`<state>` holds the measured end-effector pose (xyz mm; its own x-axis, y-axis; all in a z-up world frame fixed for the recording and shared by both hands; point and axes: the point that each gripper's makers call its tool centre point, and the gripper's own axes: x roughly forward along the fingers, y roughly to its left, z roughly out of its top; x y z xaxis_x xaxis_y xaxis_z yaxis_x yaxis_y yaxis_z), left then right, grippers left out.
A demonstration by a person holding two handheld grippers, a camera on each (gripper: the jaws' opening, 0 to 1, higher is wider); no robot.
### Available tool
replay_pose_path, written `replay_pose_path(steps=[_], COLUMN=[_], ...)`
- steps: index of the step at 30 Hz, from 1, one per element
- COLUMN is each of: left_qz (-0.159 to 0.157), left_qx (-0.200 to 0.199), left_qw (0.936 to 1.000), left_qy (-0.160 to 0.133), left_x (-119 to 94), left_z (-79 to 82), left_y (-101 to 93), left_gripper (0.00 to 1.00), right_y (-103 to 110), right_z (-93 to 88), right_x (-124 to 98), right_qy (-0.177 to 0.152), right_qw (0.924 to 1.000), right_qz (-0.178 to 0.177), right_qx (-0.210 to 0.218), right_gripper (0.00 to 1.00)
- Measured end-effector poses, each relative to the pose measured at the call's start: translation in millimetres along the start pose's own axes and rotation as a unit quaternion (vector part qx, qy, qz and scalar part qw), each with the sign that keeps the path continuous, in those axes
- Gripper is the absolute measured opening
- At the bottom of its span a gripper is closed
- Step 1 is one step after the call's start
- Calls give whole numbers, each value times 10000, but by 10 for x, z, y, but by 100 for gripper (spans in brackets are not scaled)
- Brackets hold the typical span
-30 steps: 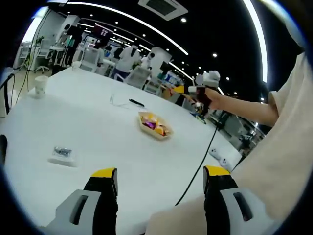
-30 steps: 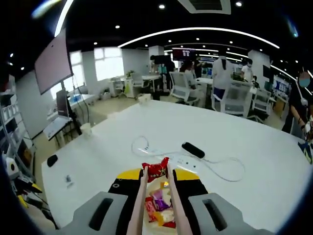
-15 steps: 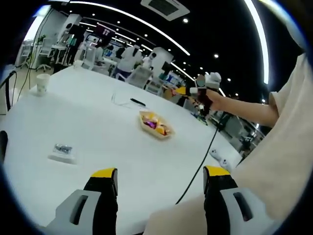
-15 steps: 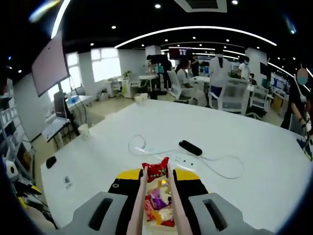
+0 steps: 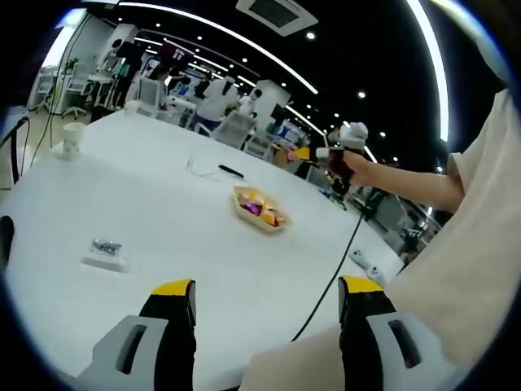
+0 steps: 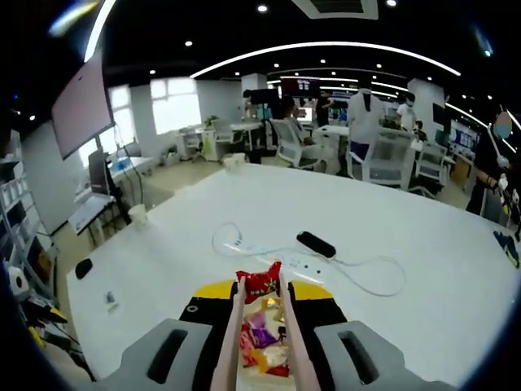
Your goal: Place the target food into the container with the food tongs after gripping and lifting it, then release it inside without dropping or visibly crushing the food.
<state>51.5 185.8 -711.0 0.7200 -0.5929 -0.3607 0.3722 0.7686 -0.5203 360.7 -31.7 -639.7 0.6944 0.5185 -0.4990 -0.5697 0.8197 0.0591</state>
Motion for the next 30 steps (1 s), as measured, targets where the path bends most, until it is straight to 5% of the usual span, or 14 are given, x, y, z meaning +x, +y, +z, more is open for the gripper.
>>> replay_pose_path(steps=[30], left_qz=[30], left_qx=[-12], left_qw=[10000], left_qy=[-12], left_x=[-44], left_z=[-10], left_y=[34], left_gripper=[71], right_y=[-24], right_z=[1], right_x=[-3], right_qy=[28], right_qw=[10000], right_qz=[-89], right_qx=[16], right_gripper=[25])
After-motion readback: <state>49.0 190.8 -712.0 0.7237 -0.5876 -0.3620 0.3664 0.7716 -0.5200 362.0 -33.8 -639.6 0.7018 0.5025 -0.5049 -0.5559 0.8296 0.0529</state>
